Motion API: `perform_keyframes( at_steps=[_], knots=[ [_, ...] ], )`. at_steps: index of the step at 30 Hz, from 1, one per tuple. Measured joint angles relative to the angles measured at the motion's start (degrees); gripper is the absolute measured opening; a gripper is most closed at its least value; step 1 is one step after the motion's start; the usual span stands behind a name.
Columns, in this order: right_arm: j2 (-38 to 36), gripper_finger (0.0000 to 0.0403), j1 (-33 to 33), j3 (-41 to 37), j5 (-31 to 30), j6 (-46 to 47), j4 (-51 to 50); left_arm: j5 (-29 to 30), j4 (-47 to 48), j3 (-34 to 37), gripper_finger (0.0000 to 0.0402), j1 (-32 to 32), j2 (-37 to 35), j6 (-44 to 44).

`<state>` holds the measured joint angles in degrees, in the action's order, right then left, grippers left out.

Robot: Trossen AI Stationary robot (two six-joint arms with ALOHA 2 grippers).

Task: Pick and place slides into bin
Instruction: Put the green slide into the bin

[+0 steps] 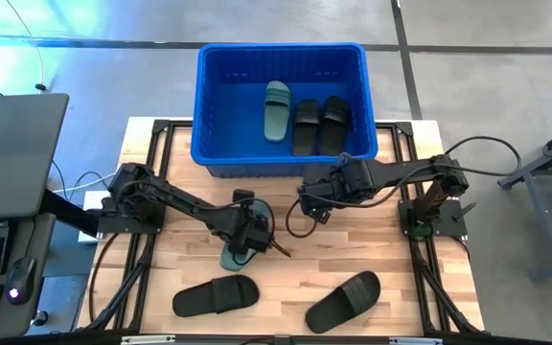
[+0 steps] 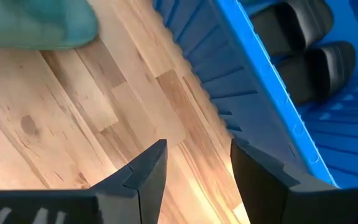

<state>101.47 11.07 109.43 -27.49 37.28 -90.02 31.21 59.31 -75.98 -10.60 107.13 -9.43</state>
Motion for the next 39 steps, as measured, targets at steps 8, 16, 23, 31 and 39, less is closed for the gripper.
perform_keyframes(
  at_steps=[8,16,23,31,39],
  knots=[
    [0.00,0.0169,0.90,0.00,-2.22,0.34,-0.02,1.47,20.16,-17.07,0.0006,-2.97,0.00,-3.43],
    [0.00,0.0169,2.22,0.00,-2.65,0.39,-0.04,7.93,30.48,-34.57,0.0003,-3.23,-2.98,-6.58],
    [0.02,0.0170,4.32,0.00,-4.84,3.10,0.00,21.89,30.51,-46.82,0.0002,-2.22,-5.38,-0.46],
    [0.02,0.0170,5.92,0.00,-5.07,5.55,0.00,30.13,30.46,-55.77,0.0001,9.80,-6.14,10.16],
    [0.02,0.0170,5.54,0.00,-8.97,9.22,0.00,25.32,25.14,-50.57,0.0001,31.64,-5.25,19.00]
  ],
)
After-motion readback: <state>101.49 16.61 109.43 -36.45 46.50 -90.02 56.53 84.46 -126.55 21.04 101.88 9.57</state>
